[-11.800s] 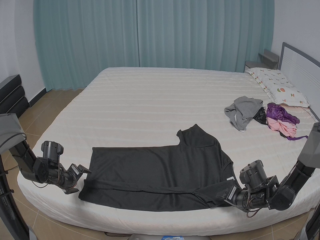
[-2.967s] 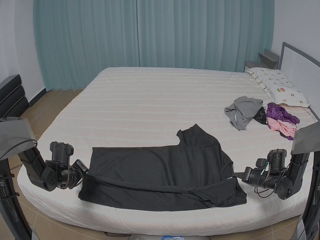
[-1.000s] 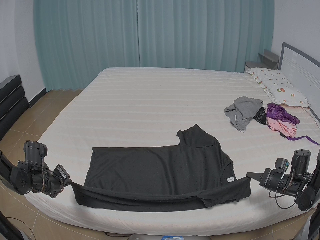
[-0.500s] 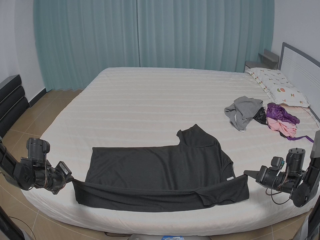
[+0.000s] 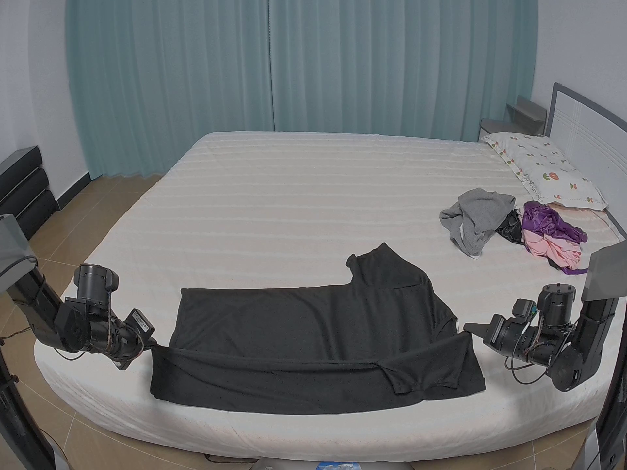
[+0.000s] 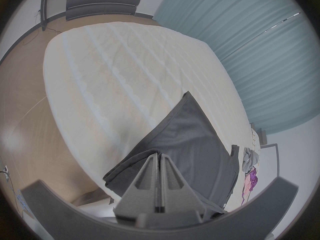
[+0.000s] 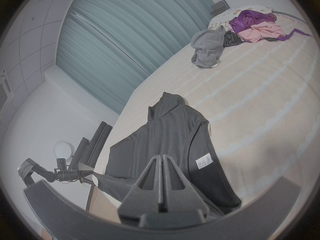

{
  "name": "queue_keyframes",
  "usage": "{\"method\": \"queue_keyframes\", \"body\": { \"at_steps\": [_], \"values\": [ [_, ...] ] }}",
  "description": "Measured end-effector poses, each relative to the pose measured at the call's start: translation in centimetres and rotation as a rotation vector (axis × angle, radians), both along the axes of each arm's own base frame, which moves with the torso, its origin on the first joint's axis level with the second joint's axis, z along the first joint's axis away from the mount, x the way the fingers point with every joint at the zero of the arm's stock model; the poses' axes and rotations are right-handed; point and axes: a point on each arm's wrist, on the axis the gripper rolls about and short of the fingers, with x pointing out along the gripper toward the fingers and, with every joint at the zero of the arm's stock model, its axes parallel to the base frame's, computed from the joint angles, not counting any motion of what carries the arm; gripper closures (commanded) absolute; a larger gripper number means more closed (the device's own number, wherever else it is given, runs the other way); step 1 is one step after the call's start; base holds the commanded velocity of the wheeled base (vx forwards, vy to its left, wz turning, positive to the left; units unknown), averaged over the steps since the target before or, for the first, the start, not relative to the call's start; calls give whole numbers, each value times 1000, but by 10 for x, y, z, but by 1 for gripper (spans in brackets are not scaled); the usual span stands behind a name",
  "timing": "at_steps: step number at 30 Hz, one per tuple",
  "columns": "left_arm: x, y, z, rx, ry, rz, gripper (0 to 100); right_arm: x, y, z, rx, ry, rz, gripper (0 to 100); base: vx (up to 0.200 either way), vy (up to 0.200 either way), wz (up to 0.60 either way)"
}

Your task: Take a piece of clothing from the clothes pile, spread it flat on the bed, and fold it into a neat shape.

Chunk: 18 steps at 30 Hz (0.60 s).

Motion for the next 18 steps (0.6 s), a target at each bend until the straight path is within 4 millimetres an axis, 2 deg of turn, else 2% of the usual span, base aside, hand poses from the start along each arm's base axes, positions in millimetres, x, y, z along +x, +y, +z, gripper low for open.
{"method": "queue_keyframes", "body": {
  "at_steps": [9,18],
  "values": [
    [27,1,-16,0,8,0,100,21,-1,-19,-14,8,-22,100,0,0,0],
    [42,-1,-29,11,22,0,100,28,0,-31,-22,37,-21,100,0,0,0]
  ]
}}
